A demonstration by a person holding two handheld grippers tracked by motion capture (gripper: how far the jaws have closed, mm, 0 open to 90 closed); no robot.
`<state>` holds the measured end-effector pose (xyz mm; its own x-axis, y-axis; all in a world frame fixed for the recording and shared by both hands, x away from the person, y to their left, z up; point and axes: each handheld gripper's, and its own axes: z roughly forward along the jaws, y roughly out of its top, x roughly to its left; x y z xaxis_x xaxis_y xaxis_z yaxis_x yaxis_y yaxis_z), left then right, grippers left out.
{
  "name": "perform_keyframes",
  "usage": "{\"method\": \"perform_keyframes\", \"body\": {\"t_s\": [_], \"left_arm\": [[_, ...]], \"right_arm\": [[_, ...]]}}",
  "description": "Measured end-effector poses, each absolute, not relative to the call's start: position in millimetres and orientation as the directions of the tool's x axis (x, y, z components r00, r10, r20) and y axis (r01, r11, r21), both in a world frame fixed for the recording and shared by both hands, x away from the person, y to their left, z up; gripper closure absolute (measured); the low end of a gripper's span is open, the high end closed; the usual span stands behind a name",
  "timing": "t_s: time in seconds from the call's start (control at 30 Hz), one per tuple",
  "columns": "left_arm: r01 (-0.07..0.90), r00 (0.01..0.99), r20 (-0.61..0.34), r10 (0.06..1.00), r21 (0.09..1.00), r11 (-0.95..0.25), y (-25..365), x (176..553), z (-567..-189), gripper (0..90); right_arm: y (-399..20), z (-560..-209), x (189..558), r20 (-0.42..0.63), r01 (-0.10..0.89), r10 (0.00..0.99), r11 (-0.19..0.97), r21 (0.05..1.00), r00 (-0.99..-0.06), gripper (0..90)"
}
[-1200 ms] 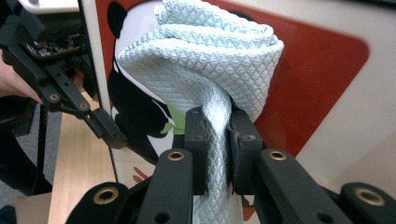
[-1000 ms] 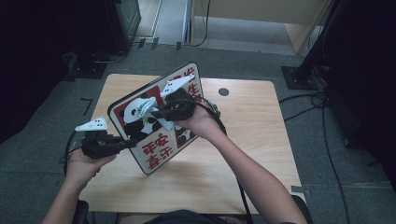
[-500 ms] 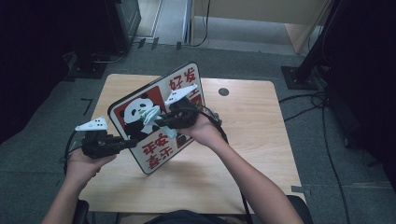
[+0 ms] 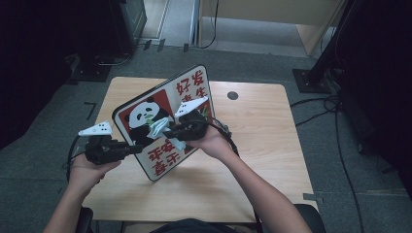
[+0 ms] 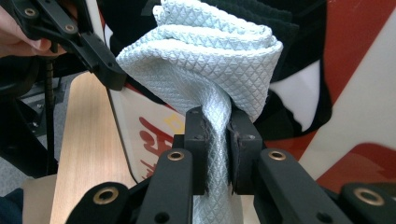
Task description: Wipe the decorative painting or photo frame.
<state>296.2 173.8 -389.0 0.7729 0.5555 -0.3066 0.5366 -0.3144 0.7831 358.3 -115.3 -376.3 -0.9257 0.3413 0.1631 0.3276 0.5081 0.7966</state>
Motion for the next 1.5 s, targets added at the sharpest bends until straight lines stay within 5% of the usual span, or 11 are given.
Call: {"method": "perform_keyframes", "body": {"t_s": [1.5], "left_arm": [[0.530,0.782,-0.304,0.544,0.784,-0.324,174.3,298.6,-388.7,77.9]], "right_arm": [[-131.4,-489.9,333.8,0.244,0.409,0.344,0.575,0.709,-0.907,80.4]]}}
